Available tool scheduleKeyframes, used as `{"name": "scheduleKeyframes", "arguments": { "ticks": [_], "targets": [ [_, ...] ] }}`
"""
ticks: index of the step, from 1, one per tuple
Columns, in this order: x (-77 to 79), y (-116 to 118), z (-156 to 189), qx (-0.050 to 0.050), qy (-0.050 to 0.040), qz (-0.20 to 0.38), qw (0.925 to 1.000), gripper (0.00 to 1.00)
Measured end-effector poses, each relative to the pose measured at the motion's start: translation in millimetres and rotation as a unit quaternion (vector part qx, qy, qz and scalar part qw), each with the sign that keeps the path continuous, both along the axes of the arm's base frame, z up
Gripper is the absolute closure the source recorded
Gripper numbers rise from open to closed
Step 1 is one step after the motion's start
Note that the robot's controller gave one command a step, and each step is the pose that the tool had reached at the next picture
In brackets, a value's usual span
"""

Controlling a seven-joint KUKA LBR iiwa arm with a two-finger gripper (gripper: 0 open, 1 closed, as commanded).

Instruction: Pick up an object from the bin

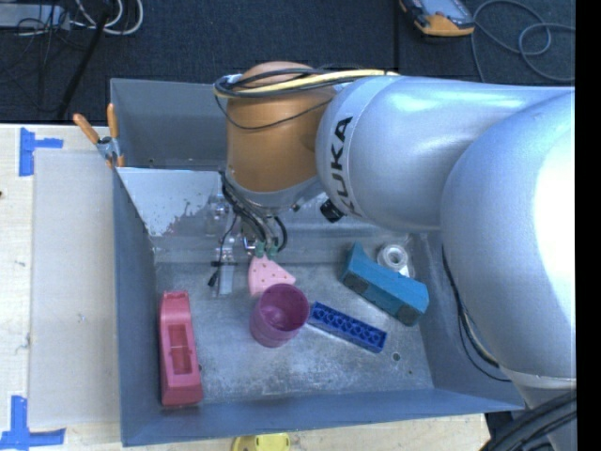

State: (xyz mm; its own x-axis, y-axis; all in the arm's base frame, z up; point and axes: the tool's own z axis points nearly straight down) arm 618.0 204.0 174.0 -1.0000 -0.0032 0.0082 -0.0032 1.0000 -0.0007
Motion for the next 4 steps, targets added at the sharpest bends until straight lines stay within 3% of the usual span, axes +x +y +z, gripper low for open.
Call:
{"name": "scheduleKeyframes", "arguments": {
  "ticks": [1, 2, 3, 4],
  "targets": [
    [1.6, -1, 5, 0.0, -0.0034, -0.002, 1.0, 0.0],
    [-5.0, -53, 1, 0.001, -0.0033, 0.029, 0.9996, 0.0],
    [-35.0, -66, 6, -0.001, -0.003, 0.03, 0.9995, 0.0],
    [-42.5, -102, -21, 0.002, -0.0038, 0.139, 0.9904, 0.0]
  ]
}}
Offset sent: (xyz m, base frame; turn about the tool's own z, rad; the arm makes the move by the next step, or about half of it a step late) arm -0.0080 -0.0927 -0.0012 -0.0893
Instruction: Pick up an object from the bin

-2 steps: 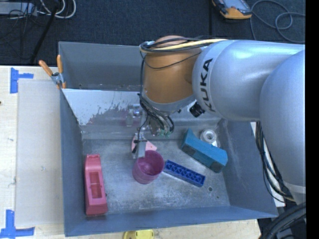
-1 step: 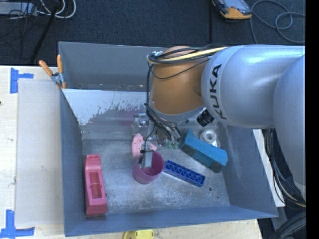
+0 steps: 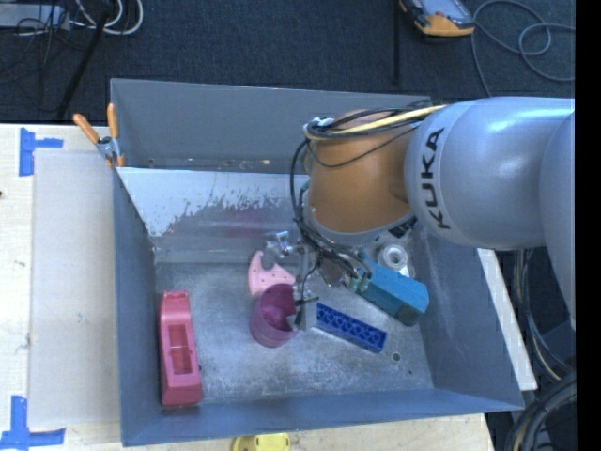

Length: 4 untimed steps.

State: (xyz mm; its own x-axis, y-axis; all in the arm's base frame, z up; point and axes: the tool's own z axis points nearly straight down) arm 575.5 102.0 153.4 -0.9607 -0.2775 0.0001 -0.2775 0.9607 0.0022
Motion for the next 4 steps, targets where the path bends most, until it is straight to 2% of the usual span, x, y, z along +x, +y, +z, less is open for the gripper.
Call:
{"name": "scheduleKeyframes", "arguments": {
  "ticks": [1, 2, 3, 4],
  "targets": [
    [-14.5, -59, -34, -0.001, 0.001, -0.002, 1.0, 1.0],
    [-14.4, -59, -34, -0.001, 0.001, -0.004, 1.0, 0.0],
    [-14.4, -59, -34, -0.001, 0.001, -0.004, 1.0, 0.0],
    [-35.4, -6, -61, -0.002, -0.0004, 0.024, 0.9997, 0.0]
  ]
}}
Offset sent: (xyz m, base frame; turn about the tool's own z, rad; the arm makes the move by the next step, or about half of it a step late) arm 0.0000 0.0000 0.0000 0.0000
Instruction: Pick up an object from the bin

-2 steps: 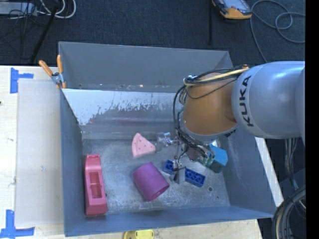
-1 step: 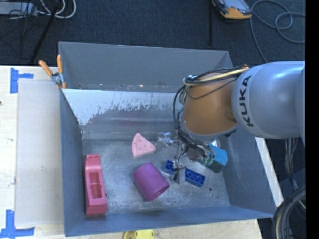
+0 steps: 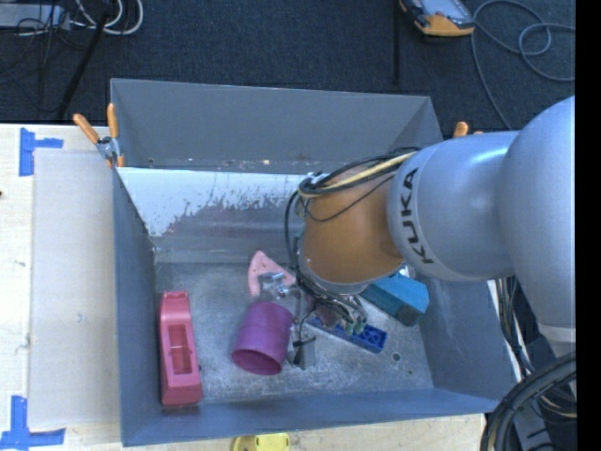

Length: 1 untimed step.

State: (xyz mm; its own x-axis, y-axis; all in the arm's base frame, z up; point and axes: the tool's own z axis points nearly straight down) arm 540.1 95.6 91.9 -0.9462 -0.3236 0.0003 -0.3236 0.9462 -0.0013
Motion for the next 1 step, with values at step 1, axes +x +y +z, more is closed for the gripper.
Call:
{"name": "scheduleKeyframes", "arguments": {
  "ticks": [1],
  "targets": [
    [-2.0, 34.6, -3.3, 0.002, 0.0029, 0.012, 0.9999, 0.0]
  ]
}}
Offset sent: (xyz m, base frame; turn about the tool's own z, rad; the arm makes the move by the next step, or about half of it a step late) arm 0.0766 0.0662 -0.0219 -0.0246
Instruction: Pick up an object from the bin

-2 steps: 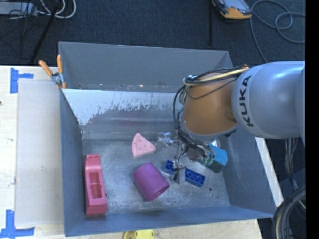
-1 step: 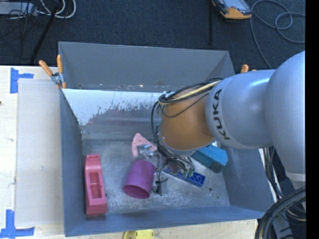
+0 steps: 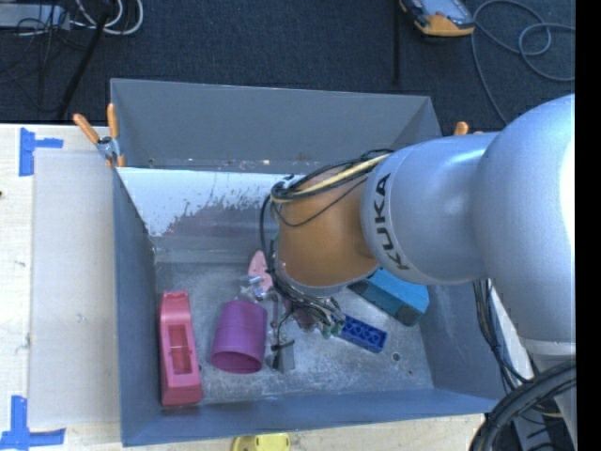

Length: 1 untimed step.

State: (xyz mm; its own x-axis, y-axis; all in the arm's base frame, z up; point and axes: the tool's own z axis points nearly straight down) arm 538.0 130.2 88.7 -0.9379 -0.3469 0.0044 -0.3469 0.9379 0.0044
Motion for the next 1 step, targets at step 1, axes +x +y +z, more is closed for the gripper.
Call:
{"name": "scheduleKeyframes", "arguments": {
  "ticks": [1],
  "targets": [
    [58.5, 19.1, -8.6, -0.001, -0.004, -0.001, 1.0, 0.0]
  ]
}}
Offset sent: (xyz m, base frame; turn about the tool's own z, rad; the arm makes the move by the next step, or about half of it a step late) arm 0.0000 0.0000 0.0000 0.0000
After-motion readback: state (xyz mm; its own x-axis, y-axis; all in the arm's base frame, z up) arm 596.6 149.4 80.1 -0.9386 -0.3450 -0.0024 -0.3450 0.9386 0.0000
